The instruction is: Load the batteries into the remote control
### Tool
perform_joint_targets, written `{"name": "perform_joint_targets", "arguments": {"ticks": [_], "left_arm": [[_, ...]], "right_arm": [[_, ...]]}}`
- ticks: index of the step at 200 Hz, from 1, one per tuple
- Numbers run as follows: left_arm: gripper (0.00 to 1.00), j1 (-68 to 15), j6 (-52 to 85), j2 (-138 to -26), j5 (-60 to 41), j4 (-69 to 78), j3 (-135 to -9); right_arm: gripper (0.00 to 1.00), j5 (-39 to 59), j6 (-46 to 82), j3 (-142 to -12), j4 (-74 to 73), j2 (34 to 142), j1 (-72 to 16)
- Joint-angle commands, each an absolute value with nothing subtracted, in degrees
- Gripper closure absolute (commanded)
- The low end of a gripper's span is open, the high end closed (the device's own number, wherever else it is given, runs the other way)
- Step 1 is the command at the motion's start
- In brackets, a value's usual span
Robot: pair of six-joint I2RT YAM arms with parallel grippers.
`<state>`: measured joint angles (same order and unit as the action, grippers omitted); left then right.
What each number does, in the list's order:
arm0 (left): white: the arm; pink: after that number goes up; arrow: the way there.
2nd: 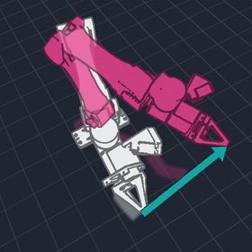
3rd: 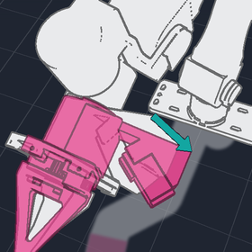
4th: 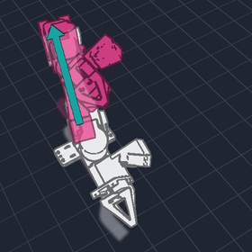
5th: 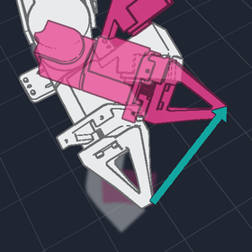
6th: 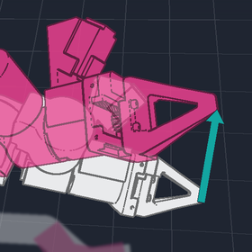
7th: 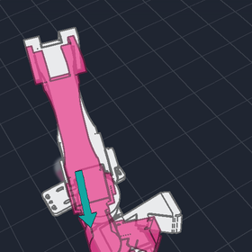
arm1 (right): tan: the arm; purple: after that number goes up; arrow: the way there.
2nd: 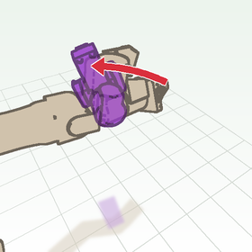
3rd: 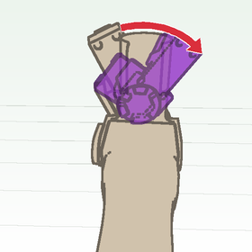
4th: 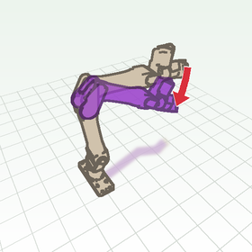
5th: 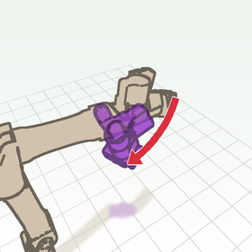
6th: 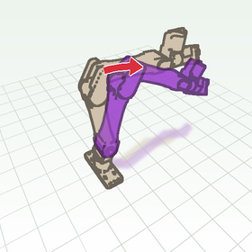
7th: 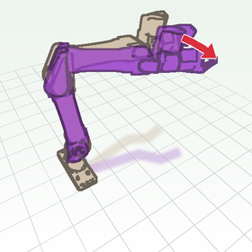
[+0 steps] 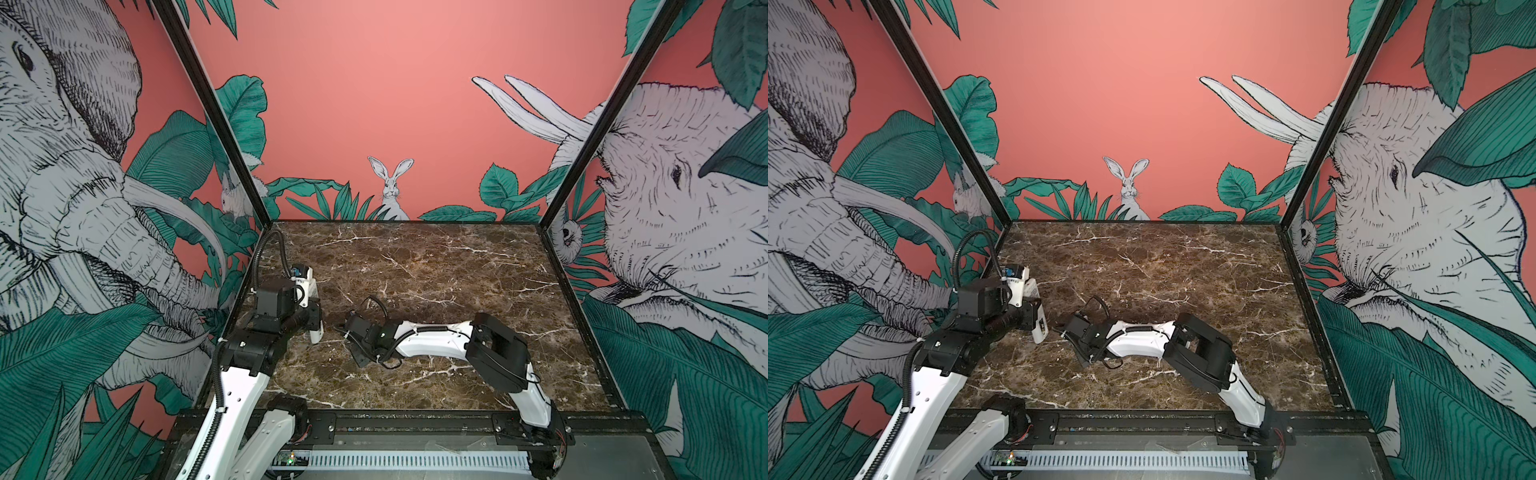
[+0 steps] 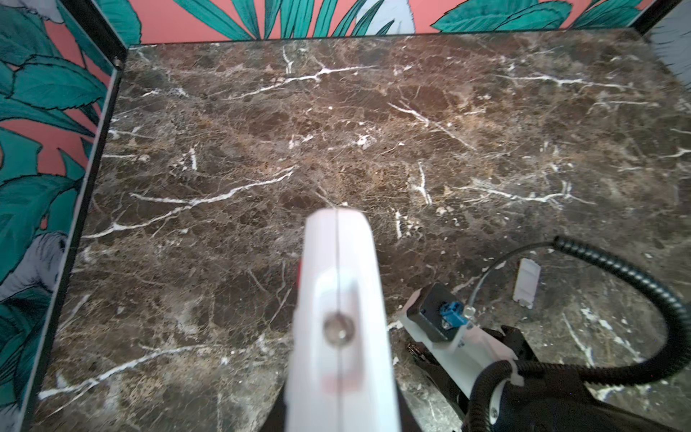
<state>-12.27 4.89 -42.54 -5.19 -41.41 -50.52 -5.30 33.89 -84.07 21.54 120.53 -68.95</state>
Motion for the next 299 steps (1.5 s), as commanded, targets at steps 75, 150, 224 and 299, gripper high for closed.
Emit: {"name": "perform_joint_targets", "arguments": {"ticks": [75,150,224,299], "left_arm": [[1.0,-12.02,12.19,-43.9,-30.26,-27.66,-48.63],[1.0,-12.04,14.49,-47.1,-31.19,-24.58,-48.34],[1.0,-12.04,13.28,-47.02,-29.89,-25.57,-47.65],[1.0,-11.99,13.76,-47.69,-30.04,-24.17,-46.67]], "right_arm": [[0.87,-1.37,19.18,-66.53,23.01,103.07,-61.05],[0.88,9.78,-6.66,-63.45,32.84,99.28,-60.92],[0.85,2.8,-21.3,-64.95,38.09,104.42,-61.09],[0.86,6.44,-31.03,-59.77,29.13,100.0,-63.53]]}}
